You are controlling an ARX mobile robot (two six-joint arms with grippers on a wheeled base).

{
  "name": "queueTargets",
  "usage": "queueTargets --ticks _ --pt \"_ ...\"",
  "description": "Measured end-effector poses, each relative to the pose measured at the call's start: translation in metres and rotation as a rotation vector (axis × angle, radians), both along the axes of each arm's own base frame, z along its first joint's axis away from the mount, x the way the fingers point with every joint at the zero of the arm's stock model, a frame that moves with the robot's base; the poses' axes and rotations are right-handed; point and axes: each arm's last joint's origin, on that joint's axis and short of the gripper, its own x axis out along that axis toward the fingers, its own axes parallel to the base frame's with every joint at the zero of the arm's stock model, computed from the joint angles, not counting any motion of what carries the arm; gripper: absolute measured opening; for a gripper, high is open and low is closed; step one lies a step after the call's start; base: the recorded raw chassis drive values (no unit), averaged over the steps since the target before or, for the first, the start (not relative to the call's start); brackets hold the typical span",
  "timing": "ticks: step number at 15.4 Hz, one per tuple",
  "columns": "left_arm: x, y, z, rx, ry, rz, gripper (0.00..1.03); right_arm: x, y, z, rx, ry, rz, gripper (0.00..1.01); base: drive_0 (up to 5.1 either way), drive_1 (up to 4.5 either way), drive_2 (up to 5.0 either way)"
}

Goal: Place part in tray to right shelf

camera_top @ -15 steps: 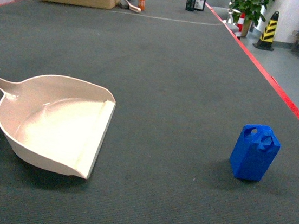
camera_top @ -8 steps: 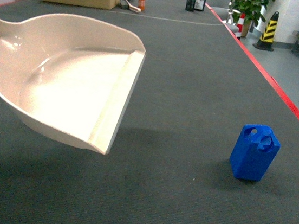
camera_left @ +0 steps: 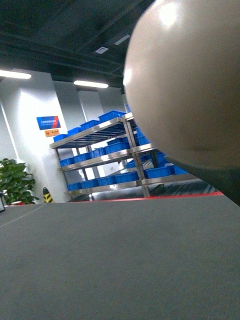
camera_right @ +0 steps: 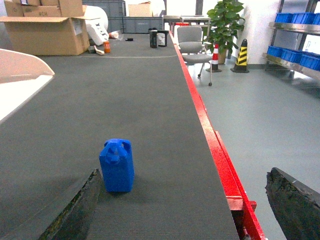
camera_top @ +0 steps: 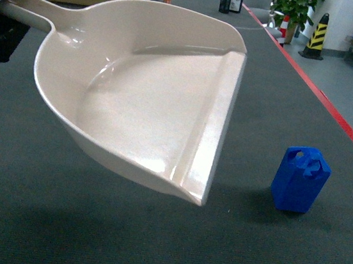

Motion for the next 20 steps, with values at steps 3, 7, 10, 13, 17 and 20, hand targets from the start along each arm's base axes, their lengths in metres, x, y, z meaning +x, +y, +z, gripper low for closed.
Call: queueTargets --ticks 3,7,10,13,17,20 --pt "0.0 -0.019 -0.002 -0.003 0.012 -0.045 0.17 0.0 0.0 0.0 0.0 0.0 0.0 0.98 0.0 0.0 0.0" --pt "0.007 -0.043 -0.012 -0.056 0.068 -0.091 0.17 0.0 0.0 0.0 0.0 0.0 0.0 0.98 0.0 0.0 0.0" --pt "0.005 -0.074 -0.016 -0.12 0.097 -0.136 0.17 0.0 0.0 0.0 0.0 0.0 0.0 0.98 0.0 0.0 0.0" --pt "0.005 -0.082 -0.021 -0.129 0.127 -0.149 0.16 0.021 -0.012 -0.017 -0.075 0.371 -0.138 0.98 0.0 0.0 0.0" --pt "0.005 -0.082 -0.021 -0.13 0.126 -0.148 0.16 0.057 -0.021 -0.033 -0.079 0.39 -0.02 0.98 0.0 0.0 0.0" --pt "0.005 -0.082 -0.021 -0.129 0.129 -0.147 0.16 0.074 -0.02 -0.039 -0.083 0.395 0.036 0.98 0.0 0.0 0.0"
